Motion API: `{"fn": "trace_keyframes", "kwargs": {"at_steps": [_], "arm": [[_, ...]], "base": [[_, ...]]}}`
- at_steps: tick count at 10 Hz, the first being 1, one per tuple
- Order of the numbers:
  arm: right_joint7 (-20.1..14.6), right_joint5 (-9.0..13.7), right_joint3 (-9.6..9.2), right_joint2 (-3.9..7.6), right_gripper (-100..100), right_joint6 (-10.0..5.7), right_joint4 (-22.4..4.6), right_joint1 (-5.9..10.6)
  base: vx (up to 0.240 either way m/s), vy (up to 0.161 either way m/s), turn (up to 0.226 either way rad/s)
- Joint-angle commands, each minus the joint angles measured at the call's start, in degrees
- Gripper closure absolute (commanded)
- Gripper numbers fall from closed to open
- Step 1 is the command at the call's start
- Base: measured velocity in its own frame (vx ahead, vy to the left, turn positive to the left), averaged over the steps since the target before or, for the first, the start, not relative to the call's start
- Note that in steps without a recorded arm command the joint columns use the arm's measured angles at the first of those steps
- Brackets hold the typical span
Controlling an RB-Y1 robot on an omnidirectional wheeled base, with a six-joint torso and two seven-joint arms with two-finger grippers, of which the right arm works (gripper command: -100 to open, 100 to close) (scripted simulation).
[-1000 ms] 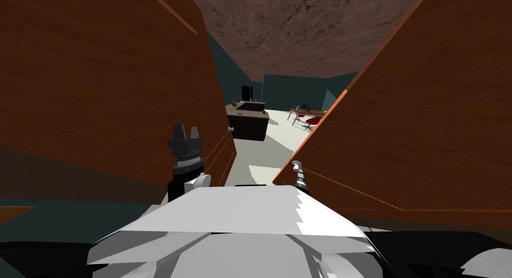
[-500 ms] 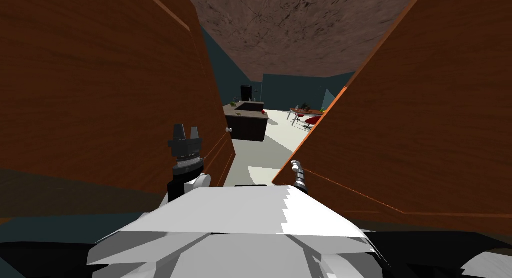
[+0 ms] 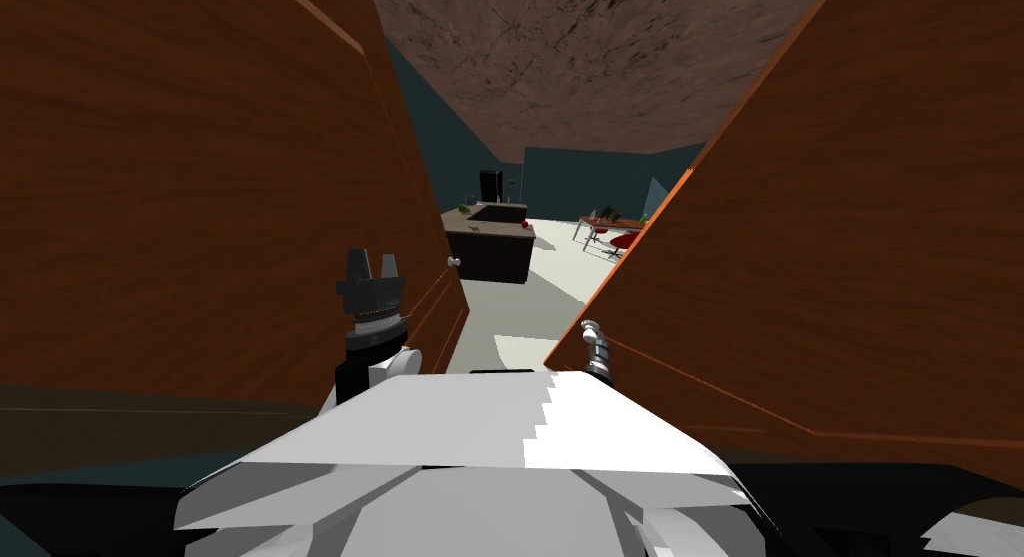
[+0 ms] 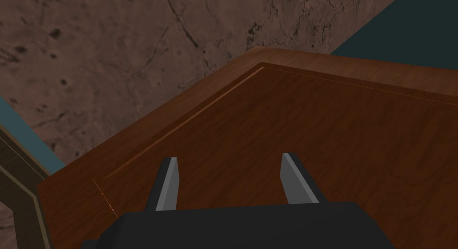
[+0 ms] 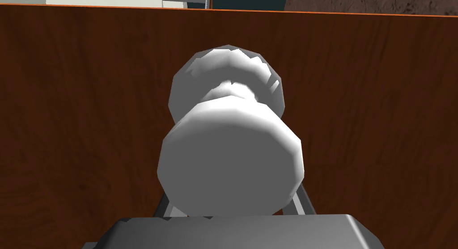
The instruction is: Push the door open
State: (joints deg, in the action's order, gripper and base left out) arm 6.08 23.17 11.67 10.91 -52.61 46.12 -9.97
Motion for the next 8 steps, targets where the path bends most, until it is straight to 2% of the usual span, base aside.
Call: {"fn": "trace_keyframes", "kwargs": {"at_steps": [1, 2, 3, 7, 8], "arm": [[-2.2, 0.4, 0.08, -0.16, 100, 0.11, 0.9, -0.02], [-4.3, 1.1, 0.03, -0.60, 100, 0.23, 1.4, -0.05], [-4.6, 1.1, 0.03, -0.60, 100, 0.23, 1.4, -0.05], [-11.5, 3.1, -0.15, -1.92, 100, 0.61, 2.7, -0.15], [-11.8, 3.1, -0.15, -1.92, 100, 0.61, 2.7, -0.15]], "base": [[0.053, -0.032, -0.001], [0.051, -0.035, -0.014], [0.037, -0.028, -0.004], [0.050, -0.032, -0.012], [0.047, -0.025, -0.012]]}}
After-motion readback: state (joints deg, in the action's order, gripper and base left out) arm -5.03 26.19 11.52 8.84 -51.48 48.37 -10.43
